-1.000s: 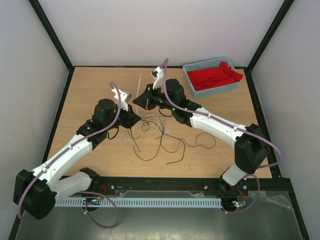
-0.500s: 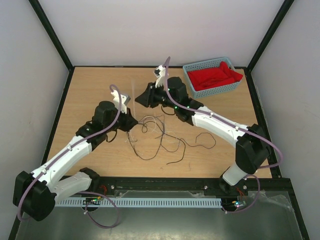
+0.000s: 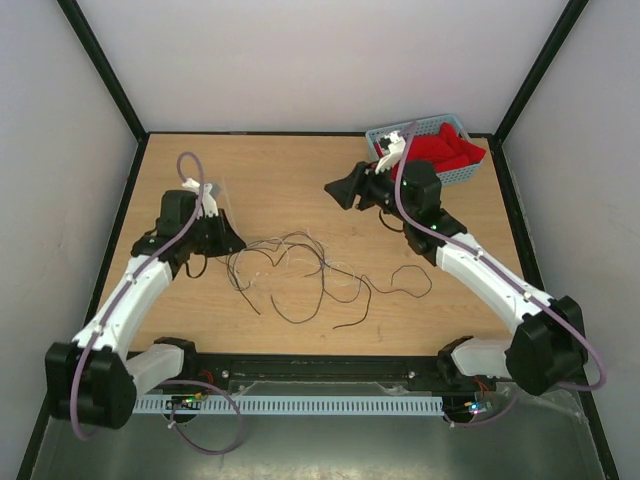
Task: Zip-tie the wires
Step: Tie the cable at the center of the board, then place the cable at the center of the board.
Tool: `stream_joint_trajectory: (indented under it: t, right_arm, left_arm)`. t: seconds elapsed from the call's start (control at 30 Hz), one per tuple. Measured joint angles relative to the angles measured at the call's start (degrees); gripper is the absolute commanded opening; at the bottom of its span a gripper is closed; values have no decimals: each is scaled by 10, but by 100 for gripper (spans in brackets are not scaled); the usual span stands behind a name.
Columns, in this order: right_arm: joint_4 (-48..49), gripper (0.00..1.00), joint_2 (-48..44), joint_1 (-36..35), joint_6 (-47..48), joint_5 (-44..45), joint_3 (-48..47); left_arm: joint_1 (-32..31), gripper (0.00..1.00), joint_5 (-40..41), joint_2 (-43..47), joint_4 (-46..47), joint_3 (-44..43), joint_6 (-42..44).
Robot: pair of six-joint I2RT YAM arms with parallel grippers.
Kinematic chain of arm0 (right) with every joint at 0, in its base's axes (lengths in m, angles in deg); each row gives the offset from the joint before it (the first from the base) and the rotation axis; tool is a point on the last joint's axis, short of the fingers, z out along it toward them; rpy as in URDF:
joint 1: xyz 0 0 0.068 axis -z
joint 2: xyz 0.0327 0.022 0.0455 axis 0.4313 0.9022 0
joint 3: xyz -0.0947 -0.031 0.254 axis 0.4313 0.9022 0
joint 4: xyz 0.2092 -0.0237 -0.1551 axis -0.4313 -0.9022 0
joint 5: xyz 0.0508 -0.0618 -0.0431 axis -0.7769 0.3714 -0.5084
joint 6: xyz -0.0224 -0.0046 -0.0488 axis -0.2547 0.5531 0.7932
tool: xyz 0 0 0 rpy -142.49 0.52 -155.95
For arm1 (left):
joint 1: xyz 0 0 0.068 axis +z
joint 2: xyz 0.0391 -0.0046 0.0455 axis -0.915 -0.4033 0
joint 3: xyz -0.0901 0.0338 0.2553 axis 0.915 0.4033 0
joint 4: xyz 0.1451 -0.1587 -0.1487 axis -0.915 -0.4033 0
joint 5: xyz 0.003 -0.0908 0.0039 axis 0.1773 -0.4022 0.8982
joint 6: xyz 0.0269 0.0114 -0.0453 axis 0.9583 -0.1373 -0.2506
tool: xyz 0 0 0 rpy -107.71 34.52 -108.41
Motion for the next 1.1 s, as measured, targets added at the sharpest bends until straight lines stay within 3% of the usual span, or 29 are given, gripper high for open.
stream_joint_trajectory:
  t: [0.23, 0.43, 0.7, 0.87, 1.1]
  right_arm:
    - [-8, 70, -50, 12, 57, 21, 64]
    - [-15, 70, -68, 22, 84, 34, 97]
    - [-23, 74, -72, 29, 115, 52, 104]
    - [-29, 76, -85, 38, 132, 58, 115]
    - [-46, 84, -113, 53, 157, 80, 119]
  left_arm:
    - [48, 0, -20, -128, 32, -25, -13]
    - [99, 0, -39, -261, 83, -99, -12]
    - [110, 1, -46, -423, 157, -165, -4]
    - [106, 18, -26, -467, 172, -165, 6]
    - [106, 67, -8, -462, 184, -167, 8]
